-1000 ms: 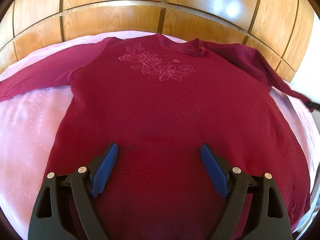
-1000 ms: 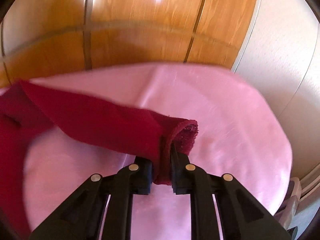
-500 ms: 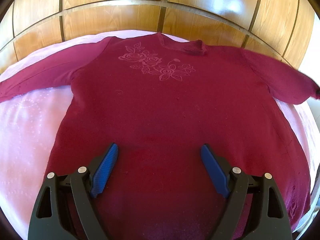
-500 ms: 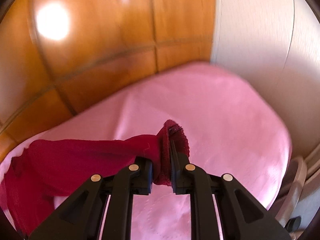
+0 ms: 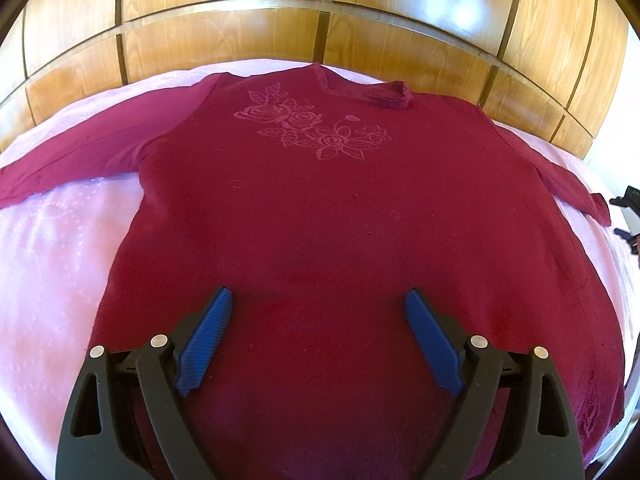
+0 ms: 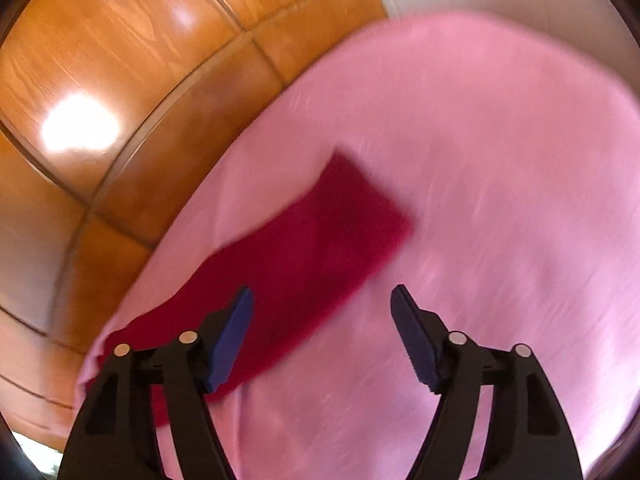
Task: Fold small clothes
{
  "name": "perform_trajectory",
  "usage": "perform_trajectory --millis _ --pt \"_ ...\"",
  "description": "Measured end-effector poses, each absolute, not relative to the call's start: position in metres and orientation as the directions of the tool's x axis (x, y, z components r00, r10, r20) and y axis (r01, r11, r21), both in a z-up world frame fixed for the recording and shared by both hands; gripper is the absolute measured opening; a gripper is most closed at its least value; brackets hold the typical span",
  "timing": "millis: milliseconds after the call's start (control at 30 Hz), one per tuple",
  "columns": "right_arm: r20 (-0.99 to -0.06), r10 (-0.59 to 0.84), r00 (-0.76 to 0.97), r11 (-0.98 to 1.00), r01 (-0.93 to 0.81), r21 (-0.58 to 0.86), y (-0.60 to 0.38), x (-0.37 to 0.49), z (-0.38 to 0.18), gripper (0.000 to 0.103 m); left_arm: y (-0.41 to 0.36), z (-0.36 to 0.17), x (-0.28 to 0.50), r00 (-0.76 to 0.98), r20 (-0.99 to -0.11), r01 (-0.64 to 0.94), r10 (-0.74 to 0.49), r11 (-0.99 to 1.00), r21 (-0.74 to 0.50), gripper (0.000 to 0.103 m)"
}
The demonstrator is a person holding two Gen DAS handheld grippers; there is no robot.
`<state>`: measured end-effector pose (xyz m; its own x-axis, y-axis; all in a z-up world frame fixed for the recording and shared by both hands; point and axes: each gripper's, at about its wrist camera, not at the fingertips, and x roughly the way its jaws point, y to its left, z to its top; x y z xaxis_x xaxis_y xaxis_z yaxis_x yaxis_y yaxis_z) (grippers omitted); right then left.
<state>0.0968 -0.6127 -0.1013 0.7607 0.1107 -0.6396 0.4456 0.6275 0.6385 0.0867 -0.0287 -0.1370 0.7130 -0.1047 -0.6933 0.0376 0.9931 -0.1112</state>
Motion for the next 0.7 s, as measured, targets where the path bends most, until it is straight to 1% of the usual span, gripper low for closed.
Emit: perform_trajectory --millis 133,167,200,233,267,367,433,533,567,600,633,700 --pt "-0.638 0.102 0.763 0.606 0.461 0.649 -0.610 0.124 -0.113 0.063 -0.028 -0.137 0.087 0.713 -0.694 0.039 -0.103 0.993 -0.108 0.087" --pt "-0.659 0.081 0.748 0.616 0.482 0.623 -0.608 0.133 -0.111 0.050 -0.028 -0.137 0.087 0.713 -0.694 0.039 -0.103 0.993 -0.107 0.087" --pt "-0.705 0.043 0.708 0.644 0.519 0.561 -0.605 0.142 -0.109 0.013 -0.028 -0.137 0.087 0.713 -0.694 0.039 -0.103 0.994 -0.107 0.087" --pt "-0.723 0.016 0.690 0.671 0.529 0.520 -0.602 0.146 -0.105 0.006 -0.028 -0.137 0.087 0.713 -0.694 0.040 -0.104 0.993 -0.109 0.087" --pt "-0.726 -0.017 0.688 0.696 0.529 0.485 -0.602 0.149 -0.098 0.005 -0.028 -0.137 0.087 0.713 -0.693 0.040 -0.105 0.993 -0.109 0.087" --pt "-0.730 -0.136 0.669 0.765 0.540 0.352 -0.593 0.146 -0.080 0.005 -0.027 -0.137 0.087 0.712 -0.694 0.043 -0.109 0.993 -0.111 0.087" --pt "-0.787 -0.157 0.597 0.780 0.564 0.272 -0.590 0.150 -0.092 0.005 -0.027 -0.137 0.088 0.708 -0.696 0.047 -0.115 0.992 -0.115 0.088" --pt "-0.796 -0.149 0.586 0.791 0.554 0.260 -0.588 0.149 -0.098 0.009 -0.025 -0.129 0.087 0.678 -0.726 0.069 -0.117 0.993 -0.095 0.087" --pt "-0.798 -0.144 0.586 0.783 0.560 0.270 -0.588 0.145 -0.095 0.021 -0.024 -0.124 0.083 0.673 -0.731 0.073 -0.109 0.994 -0.082 0.086" --pt "-0.796 -0.143 0.588 0.777 0.565 0.278 -0.586 0.134 -0.091 0.047 -0.020 -0.119 0.076 0.677 -0.729 0.062 -0.100 0.995 -0.078 0.082" --pt "-0.778 -0.146 0.611 0.787 0.548 0.283 -0.579 0.125 -0.081 0.055 -0.013 -0.115 0.067 0.681 -0.725 0.051 -0.101 0.995 -0.091 0.081" --pt "-0.754 -0.130 0.644 0.833 0.484 0.270 -0.565 0.110 -0.069 0.061 0.006 -0.107 0.048 0.697 -0.711 0.011 -0.094 0.993 -0.120 0.081"
